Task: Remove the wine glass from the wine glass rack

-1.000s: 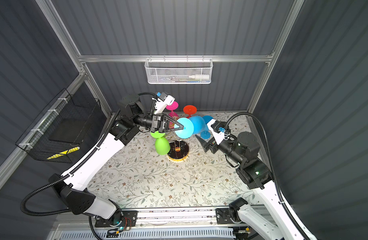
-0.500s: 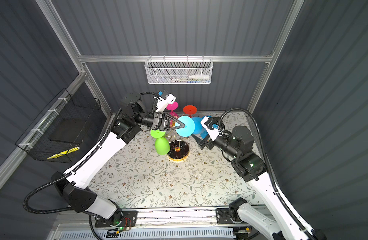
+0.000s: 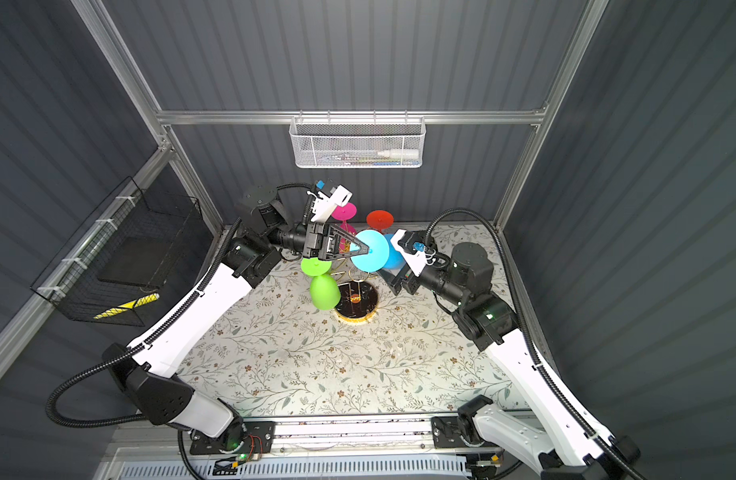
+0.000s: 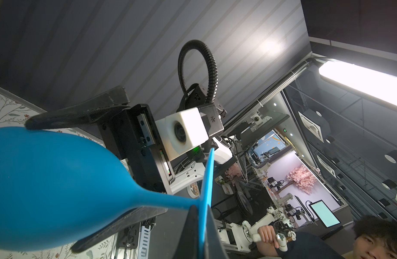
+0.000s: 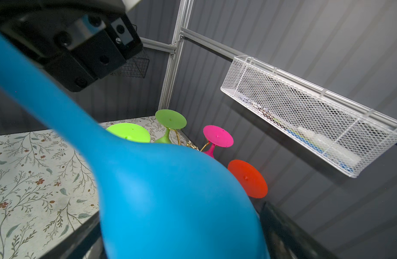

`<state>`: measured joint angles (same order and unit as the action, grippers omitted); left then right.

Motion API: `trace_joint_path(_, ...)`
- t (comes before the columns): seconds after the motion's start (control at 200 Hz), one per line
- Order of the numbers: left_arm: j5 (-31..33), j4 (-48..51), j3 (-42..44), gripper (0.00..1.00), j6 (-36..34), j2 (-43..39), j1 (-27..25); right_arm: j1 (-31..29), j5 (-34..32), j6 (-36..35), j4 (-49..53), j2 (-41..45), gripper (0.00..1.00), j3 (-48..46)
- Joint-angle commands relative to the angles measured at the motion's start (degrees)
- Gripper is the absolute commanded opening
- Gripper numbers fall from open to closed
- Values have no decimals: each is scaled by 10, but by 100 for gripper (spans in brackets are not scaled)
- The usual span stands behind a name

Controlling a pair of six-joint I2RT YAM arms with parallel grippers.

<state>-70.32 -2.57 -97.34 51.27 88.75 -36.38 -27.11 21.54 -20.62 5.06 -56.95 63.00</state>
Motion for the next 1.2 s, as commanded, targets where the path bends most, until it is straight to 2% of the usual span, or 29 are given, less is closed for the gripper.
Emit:
trace_joint_path(0.0,-14,-40,-10,0,16,-2,3,-2,8,5,-20,-1,97,1)
trace_joint_path(0.16,-18,-82,0,0,43,-3,3,-2,5,9,-17,-11,95,3)
trace_joint_path(0.39,-18,-84,2,0,38,-8,3,-2,5,18,-7,-15,88,8)
trace_joint_path(0.685,-12,-72,7,16,8,-17,5,-3,6,35,37,4,79,7)
trace_joint_path(0.825,-3,-54,7,40,-20,-24,9,-3,-3,57,70,21,77,7)
trace_joint_path(0.94,6,-25,6,54,-63,-32,17,-3,-16,84,107,34,76,15)
trace_joint_path(1.12,15,-8,9,60,-114,-41,39,-3,-67,119,202,39,72,56)
trace_joint_path(1.196,46,26,13,61,-161,-48,47,-3,-74,134,240,39,70,80)
